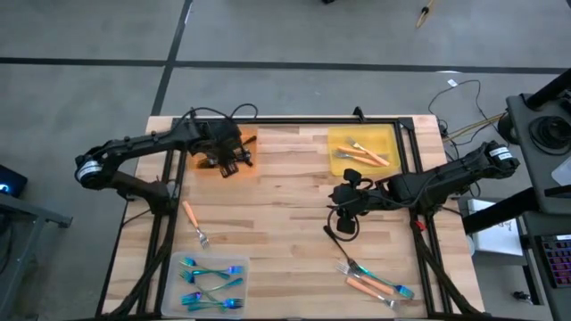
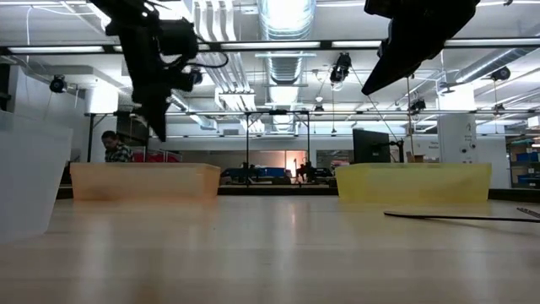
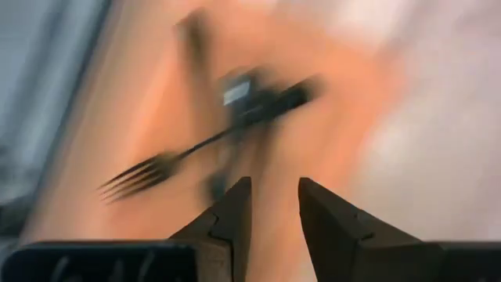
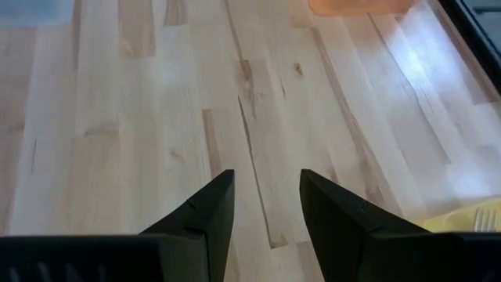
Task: Sort silverware by color (type)
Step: Put the black fork into the orange bin
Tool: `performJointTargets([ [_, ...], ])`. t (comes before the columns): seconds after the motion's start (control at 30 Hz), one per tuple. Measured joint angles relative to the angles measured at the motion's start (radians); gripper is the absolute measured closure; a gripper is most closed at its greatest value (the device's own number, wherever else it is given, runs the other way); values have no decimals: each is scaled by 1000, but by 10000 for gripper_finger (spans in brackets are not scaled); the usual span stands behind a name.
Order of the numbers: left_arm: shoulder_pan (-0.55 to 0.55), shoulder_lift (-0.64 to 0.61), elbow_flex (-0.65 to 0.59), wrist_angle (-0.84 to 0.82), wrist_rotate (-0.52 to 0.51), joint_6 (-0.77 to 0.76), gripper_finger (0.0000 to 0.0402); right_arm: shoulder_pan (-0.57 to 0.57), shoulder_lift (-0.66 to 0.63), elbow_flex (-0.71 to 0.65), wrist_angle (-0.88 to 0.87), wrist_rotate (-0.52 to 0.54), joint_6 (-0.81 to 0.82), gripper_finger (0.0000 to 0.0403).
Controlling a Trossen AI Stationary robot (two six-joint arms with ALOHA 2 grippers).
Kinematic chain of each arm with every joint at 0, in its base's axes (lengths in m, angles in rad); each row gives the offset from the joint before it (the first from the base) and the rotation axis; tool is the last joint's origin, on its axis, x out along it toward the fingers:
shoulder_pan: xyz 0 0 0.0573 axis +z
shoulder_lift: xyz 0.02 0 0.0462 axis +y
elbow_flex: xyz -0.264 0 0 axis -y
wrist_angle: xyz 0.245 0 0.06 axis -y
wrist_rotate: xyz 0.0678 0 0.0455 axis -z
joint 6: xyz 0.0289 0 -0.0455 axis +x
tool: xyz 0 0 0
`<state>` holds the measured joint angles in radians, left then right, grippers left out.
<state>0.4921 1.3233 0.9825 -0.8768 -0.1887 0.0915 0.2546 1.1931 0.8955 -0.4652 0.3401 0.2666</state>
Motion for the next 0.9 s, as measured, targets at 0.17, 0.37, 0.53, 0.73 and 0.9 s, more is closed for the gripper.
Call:
performJointTargets([
  [0.17,-89,-27,6,184,285,-77,313,0,0,0,0,-2,-145,266],
  [0.37,-191,-31,5,396,305,-183,313,0,0,0,0,-3,-281,266],
  [0.53,-284,-31,-17,524,305,-218,313,0,0,0,0,-3,-293,266],
  [0.73,-422,-32,-152,859,304,-318,313,0,0,0,0,-2,-293,266],
  [0.9,-548,-32,-334,1272,301,-353,316,0,0,0,1,-2,-294,266],
])
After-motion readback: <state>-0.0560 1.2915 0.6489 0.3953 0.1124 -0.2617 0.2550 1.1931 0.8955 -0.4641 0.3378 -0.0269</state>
